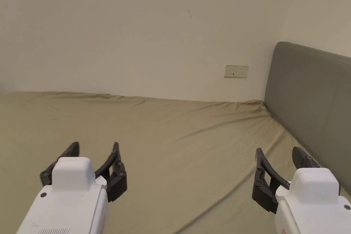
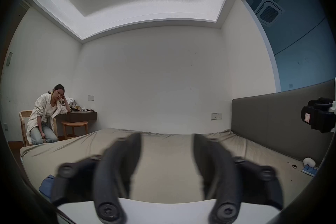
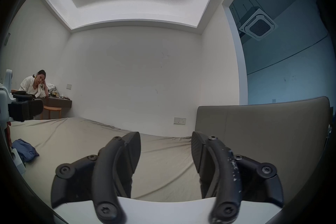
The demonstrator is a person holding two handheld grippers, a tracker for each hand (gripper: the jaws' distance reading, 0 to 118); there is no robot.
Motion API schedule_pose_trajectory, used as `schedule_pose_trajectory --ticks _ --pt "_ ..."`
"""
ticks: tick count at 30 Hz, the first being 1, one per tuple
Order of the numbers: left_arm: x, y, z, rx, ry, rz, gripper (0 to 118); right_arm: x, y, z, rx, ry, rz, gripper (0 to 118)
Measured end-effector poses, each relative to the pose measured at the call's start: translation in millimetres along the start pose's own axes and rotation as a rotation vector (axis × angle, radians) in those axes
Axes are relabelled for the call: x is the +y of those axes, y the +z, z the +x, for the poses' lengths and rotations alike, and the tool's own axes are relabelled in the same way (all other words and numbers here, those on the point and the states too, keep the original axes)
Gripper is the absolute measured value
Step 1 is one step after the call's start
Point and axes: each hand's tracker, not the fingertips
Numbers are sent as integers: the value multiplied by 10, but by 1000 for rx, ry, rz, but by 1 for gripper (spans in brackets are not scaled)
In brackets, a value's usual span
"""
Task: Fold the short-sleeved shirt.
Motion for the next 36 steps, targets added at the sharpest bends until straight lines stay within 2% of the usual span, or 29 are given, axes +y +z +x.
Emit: schedule_pose_trajectory --ticks 1,2,3,6,9,10,11,36 --pt "3 -4 -9 -6 9 -3 90 -1 1 -1 -1 -9 2 70" --pt "-1 -12 -14 -17 15 -9 111 0 -1 -1 2 -14 1 78" --pt "-2 -7 -15 -19 16 -7 118 -1 1 1 5 -16 4 82" --pt "-10 20 -7 -16 6 5 118 -1 2 -7 6 -18 10 87" --pt "-13 26 -19 -12 11 5 118 -8 -11 -12 3 -24 12 118" --pt "-20 21 -23 -12 15 7 118 -5 -5 -20 35 -39 19 118" --pt "-23 23 -28 -10 17 8 118 5 -10 -28 -7 -23 21 118" --pt "-17 21 6 -8 5 14 118 -6 -10 7 -9 -36 16 118"
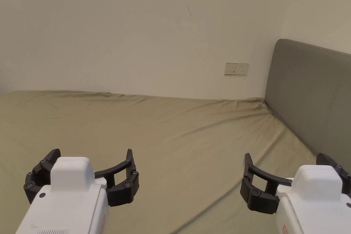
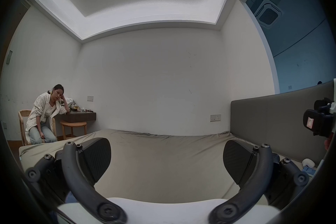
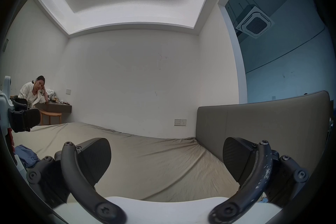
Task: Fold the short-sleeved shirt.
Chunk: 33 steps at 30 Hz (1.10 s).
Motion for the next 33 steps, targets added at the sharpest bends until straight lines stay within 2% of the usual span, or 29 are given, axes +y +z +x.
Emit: schedule_pose_trajectory --ticks 25,29,31,33 --pt "-11 -6 17 2 -12 0 118 -34 -3 -4 -2 -1 -16 118" --pt "-11 -2 21 1 -14 -1 118 -51 -34 -19 16 34 -59 118" --pt "-9 3 24 1 -14 -2 118 -78 -57 -3 73 6 -81 118" --pt "-9 2 26 1 -13 -3 118 -87 -64 27 111 -73 -90 118"
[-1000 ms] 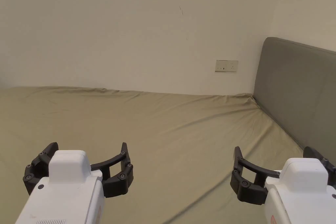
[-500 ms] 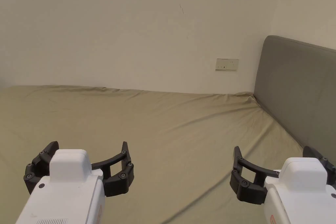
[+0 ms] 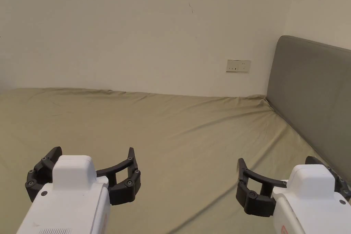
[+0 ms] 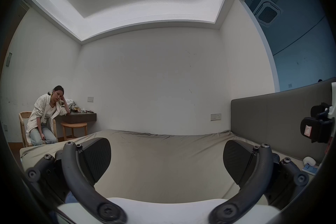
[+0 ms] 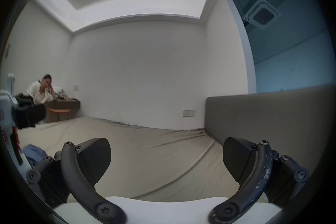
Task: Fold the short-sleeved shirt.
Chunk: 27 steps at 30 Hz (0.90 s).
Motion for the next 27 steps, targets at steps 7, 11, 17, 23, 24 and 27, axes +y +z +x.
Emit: schedule_pose_trajectory --ticks 7,11,17,23,24,27 --pt "-3 -3 -3 1 -10 -3 118 82 -34 -42 -89 -32 -39 118" --pt "-6 -9 -9 6 -8 -7 118 154 8 -72 -77 -49 -84 118" --pt "-16 -17 0 5 -16 -12 118 216 23 -123 -231 57 -70 118" --pt "-22 -24 11 3 -16 -16 118 101 -37 -117 -205 5 -92 118" --pt "-25 -25 13 2 -17 -17 118 93 -39 -122 -210 2 -92 118" --pt "-47 -35 24 1 -21 -22 118 116 -35 -134 -208 3 -98 118"
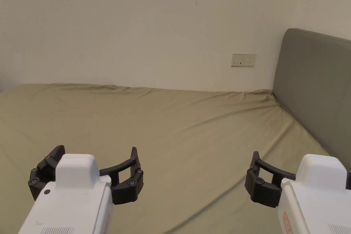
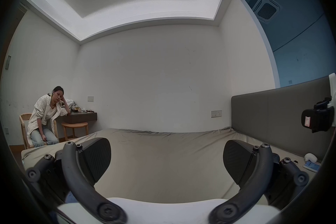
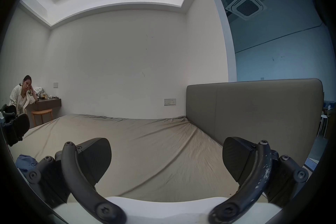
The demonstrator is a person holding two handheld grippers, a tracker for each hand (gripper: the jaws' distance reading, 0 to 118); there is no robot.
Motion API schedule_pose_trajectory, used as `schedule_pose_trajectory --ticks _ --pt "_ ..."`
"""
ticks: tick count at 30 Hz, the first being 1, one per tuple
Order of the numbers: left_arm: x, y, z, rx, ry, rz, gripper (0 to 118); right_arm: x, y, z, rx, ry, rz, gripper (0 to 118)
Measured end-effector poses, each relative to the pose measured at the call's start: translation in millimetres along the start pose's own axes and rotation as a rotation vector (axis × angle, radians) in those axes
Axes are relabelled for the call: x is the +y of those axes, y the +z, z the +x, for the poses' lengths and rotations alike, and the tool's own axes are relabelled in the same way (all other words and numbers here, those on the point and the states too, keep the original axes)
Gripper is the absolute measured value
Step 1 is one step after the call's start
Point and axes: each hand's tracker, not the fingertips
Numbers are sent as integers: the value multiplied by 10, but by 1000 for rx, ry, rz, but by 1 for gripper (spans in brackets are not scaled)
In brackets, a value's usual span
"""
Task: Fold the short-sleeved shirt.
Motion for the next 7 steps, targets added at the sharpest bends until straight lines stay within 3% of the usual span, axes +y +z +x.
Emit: schedule_pose_trajectory --ticks 7 --pt "-35 -28 38 -7 -4 -13 118 -9 -28 2 6 -6 -16 118"
